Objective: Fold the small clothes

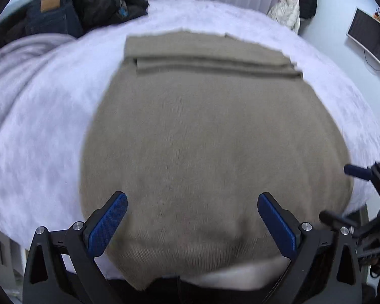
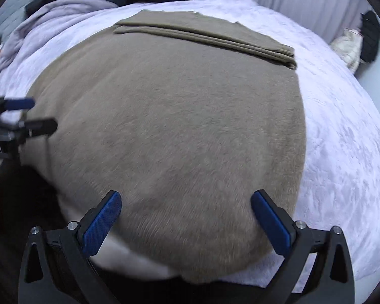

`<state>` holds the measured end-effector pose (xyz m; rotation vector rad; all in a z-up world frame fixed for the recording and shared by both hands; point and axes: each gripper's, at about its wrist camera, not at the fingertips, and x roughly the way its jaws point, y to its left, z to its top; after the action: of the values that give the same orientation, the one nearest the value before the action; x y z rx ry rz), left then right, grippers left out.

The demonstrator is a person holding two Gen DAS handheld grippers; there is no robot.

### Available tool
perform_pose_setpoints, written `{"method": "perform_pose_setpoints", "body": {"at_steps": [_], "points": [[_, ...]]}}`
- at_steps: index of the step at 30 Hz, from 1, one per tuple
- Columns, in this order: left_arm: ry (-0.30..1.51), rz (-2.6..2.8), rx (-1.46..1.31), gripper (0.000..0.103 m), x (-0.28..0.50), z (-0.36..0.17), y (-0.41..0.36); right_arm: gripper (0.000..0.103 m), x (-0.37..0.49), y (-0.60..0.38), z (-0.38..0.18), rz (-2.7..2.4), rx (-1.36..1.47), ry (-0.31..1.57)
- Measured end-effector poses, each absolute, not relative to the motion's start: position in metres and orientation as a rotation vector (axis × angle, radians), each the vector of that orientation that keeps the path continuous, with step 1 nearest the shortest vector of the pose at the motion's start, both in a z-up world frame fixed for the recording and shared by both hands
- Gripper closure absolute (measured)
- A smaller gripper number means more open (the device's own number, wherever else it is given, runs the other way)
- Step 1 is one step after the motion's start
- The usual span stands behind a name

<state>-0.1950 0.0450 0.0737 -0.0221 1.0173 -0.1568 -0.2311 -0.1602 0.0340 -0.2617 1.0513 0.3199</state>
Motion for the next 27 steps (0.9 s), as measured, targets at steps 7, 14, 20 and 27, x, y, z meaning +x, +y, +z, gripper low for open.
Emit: {"method": "perform_pose_setpoints", "body": {"at_steps": [7, 14, 20, 27], "points": [[1.085, -0.008, -0.16, 0.0, -0.074, 0.083, 0.045, 0.0, -0.126, -0.143, 0.074, 0.167, -0.194, 0.982], [1.289, 0.046, -0.121, 0.0, -0.03, 0.02, 0.025, 0.001, -0.034, -0.122, 0.015, 0.018, -0.094, 1.267], [1.183, -0.052, -0.052, 0.0, -0.085, 0.023, 0.028, 0.001, -0.099, -0.113, 0.019, 0.012, -0.176, 1.073], [1.094, -0.079, 0.023, 0.0, -0.148, 0.021, 0.032, 0.001, -0.185, -0.137, 0.021, 0.191, -0.139, 0.935]]}}
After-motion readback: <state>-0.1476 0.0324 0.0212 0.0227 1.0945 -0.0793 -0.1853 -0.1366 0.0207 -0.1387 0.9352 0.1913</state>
